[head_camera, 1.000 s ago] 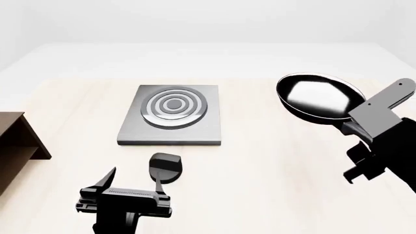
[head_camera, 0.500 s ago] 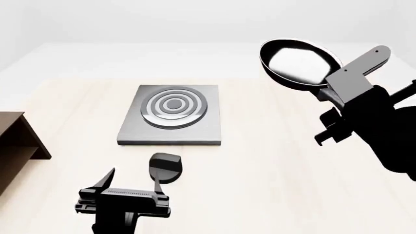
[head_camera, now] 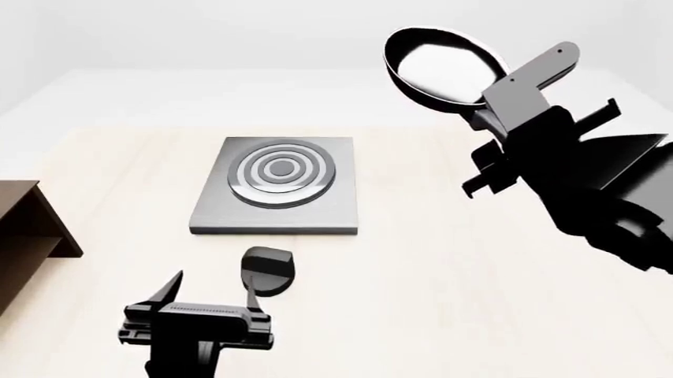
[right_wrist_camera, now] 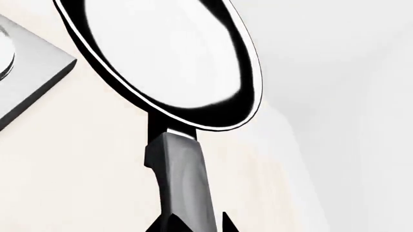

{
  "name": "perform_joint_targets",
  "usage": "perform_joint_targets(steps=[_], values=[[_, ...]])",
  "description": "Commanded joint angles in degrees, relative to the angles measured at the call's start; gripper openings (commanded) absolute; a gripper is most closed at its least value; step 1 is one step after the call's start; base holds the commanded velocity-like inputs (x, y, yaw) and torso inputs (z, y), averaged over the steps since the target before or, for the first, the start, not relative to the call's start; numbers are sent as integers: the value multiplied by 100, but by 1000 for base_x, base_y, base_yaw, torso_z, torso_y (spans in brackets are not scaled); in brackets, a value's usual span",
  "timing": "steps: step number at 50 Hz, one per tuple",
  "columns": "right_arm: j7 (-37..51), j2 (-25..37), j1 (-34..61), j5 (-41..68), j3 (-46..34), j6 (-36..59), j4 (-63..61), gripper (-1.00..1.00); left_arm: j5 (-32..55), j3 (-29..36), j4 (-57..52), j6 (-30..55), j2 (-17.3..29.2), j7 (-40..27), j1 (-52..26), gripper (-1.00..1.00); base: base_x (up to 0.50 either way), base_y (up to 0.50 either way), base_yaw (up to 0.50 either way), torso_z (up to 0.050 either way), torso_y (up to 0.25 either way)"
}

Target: Turn on the stove and put the frying pan on it.

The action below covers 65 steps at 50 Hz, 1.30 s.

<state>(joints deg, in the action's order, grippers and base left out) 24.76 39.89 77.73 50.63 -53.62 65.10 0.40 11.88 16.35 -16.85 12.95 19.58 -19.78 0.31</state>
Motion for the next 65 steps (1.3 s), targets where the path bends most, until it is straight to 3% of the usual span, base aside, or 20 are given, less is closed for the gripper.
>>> perform_joint_targets(steps=[1,57,65], values=[[-274,-741,392,-868,132,-300,476,-100,116,-203,-16,-22,-69,237,0,100,0,0,0,0,0],[-877,-3112,164,-1937,-704,-2520,3066,-100,232,-259,156,-283,15,182,105,100,0,0,0,0,2],[-993,-3575,182,-2053,-716,-2972,3914,-100,212,-259,166,-355,46,178,131,100,0,0,0,1,1]])
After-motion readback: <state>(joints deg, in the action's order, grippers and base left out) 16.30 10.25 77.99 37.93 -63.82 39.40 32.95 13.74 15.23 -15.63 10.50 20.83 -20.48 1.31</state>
